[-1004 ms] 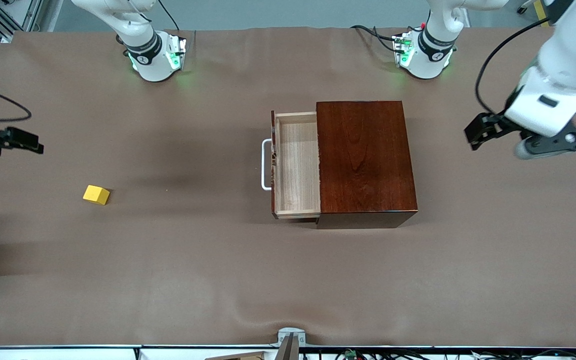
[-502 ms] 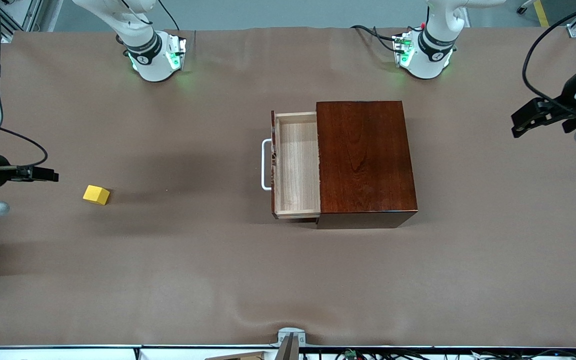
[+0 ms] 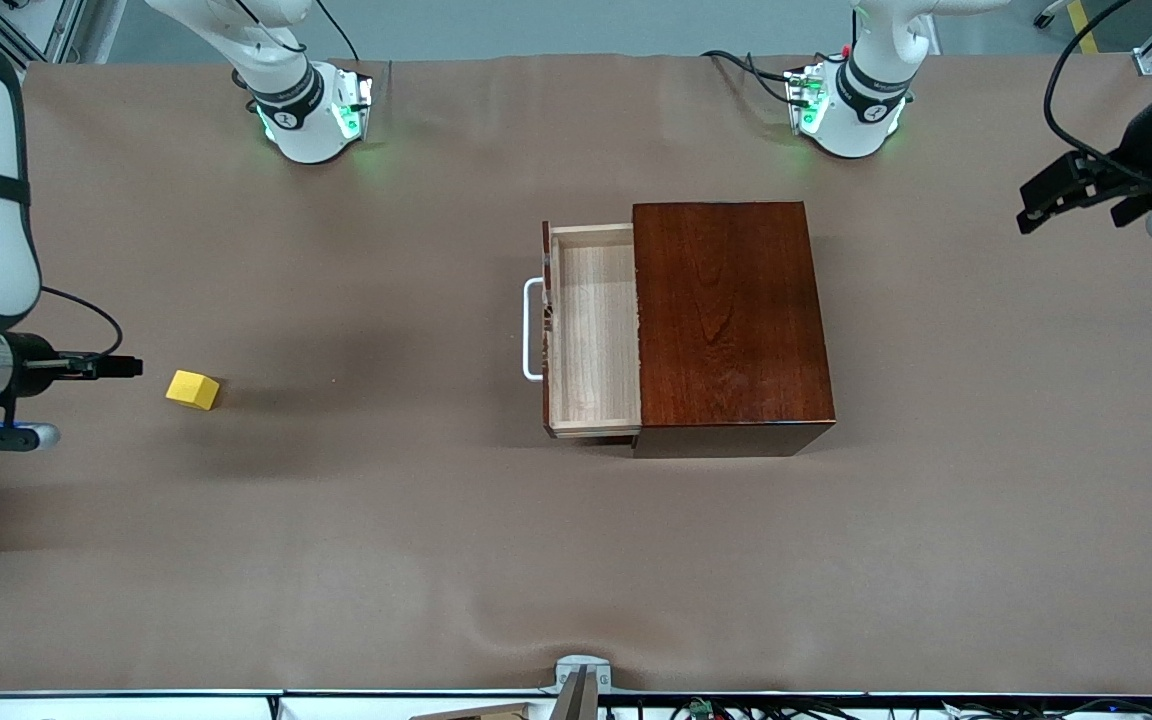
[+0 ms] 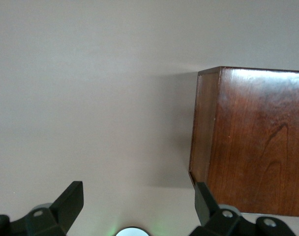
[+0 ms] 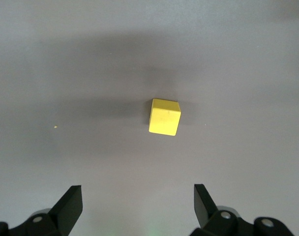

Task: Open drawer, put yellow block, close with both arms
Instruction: 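Reach the right gripper down to the yellow cube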

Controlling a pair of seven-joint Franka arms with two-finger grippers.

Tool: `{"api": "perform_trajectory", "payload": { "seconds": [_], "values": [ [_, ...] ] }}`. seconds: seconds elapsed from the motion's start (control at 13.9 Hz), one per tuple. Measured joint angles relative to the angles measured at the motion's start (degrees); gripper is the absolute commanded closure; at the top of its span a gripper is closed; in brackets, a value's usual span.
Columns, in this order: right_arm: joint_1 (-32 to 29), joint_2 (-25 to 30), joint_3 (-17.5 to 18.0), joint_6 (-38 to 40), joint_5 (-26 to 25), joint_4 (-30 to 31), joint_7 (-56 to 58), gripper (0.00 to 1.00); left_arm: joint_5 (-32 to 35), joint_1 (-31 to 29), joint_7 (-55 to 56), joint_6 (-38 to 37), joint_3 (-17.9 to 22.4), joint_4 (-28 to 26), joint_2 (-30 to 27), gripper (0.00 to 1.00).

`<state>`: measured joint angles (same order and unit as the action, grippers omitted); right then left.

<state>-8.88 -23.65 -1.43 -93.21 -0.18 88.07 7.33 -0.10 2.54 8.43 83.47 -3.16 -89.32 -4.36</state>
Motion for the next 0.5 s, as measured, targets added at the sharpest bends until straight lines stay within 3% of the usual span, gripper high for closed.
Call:
{"api": "perform_trajectory", "payload": {
  "seconds": [0.5],
  "values": [
    [-0.9,-3.4,0.0,-5.2,2.4,6.5,-3.4,0.00,0.0,0.0,-0.1,-0.1,-0.2,-1.0,-0.6,0.00]
  ]
}}
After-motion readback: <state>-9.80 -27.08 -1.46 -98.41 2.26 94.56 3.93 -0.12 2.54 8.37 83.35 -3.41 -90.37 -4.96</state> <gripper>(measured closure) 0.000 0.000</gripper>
